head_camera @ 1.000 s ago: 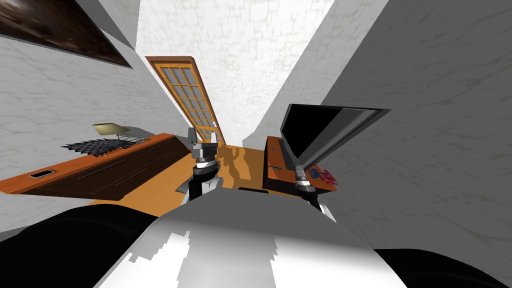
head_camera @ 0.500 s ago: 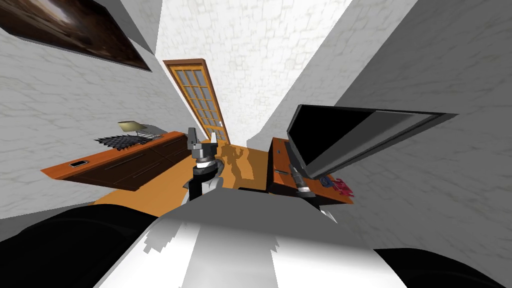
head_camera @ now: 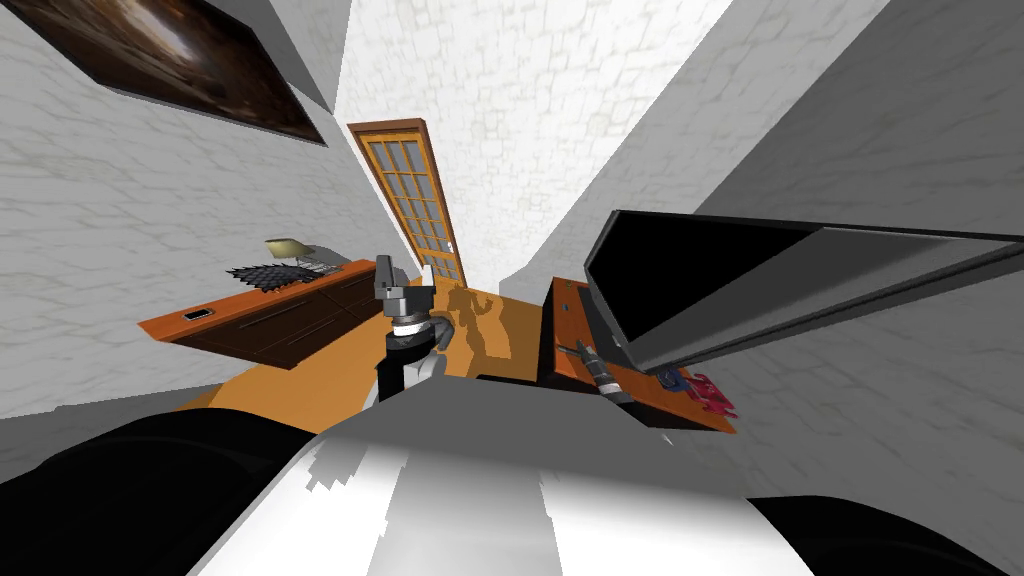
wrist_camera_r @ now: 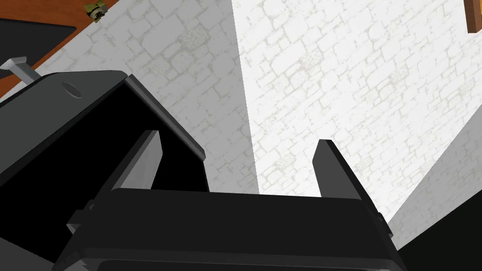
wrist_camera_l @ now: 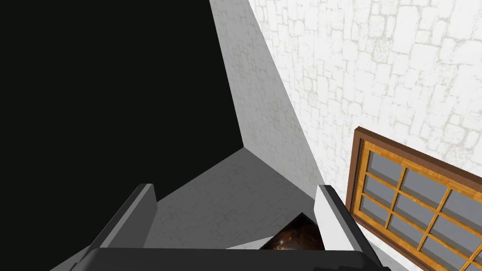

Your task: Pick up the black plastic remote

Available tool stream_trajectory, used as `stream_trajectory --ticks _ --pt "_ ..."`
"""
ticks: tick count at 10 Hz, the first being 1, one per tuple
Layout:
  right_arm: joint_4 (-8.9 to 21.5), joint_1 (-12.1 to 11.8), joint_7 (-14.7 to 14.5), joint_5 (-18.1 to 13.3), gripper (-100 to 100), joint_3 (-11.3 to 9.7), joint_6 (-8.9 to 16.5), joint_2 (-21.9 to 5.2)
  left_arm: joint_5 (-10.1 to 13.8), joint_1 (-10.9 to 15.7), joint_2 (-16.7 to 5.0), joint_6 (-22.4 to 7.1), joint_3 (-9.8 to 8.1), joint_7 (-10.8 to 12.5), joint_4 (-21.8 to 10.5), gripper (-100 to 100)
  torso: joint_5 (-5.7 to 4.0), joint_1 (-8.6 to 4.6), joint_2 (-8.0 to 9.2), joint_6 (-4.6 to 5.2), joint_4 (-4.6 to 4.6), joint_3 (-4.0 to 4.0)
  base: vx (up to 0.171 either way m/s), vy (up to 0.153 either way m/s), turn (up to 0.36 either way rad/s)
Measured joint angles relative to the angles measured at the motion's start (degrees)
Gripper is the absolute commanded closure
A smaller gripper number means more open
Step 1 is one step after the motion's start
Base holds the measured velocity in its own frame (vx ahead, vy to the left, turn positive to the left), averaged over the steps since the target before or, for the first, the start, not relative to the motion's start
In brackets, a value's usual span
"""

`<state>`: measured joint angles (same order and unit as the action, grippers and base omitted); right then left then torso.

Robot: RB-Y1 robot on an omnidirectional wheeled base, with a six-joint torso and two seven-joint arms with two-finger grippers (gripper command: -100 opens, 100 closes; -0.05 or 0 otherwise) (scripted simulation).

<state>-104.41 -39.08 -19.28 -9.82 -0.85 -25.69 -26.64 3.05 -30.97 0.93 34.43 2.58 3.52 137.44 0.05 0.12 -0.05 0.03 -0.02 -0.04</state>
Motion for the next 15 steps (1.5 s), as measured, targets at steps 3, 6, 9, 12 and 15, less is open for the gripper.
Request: stream_trajectory --ticks 3,6,9,12,15 --pt "5.0 -0.72 -1.69 -1.78 -100 -0.79 0.59 -2.44 0.0 0.0 0.0 0.0 0.01 0.0 0.0 0 0.01 0.06 -0.11 -0.05 -0.01 -0.05 0.055 0.04 0.156" --pt "9.57 -0.94 -2.66 -3.08 -100 -1.25 1.43 -5.38 0.0 0.0 0.0 0.0 0.0 0.0 0.0 0 0.0 0.01 -0.06 0.0 -0.01 -0.04 0.054 0.037 0.209" --pt "14.14 -2.86 -4.29 -5.02 -100 -2.02 1.65 -8.1 0.0 0.0 0.0 0.0 0.0 0.0 0.0 0 0.01 -0.02 -0.07 -0.03 -0.01 -0.03 0.05 0.017 0.162" --pt "17.22 -3.15 -5.43 -6.49 -100 -2.91 2.31 -9.2 0.0 0.01 0.0 0.0 0.0 0.0 0.0 0 -0.01 -0.04 0.0 -0.04 0.01 0.01 0.032 0.01 0.142" --pt "22.11 -3.34 -6.75 -8.22 -100 -3.88 2.32 -10.86 0.0 0.0 0.0 0.0 0.0 0.0 0.0 0 -0.02 -0.06 -0.03 0.02 0.0 -0.01 0.044 0.006 0.23"
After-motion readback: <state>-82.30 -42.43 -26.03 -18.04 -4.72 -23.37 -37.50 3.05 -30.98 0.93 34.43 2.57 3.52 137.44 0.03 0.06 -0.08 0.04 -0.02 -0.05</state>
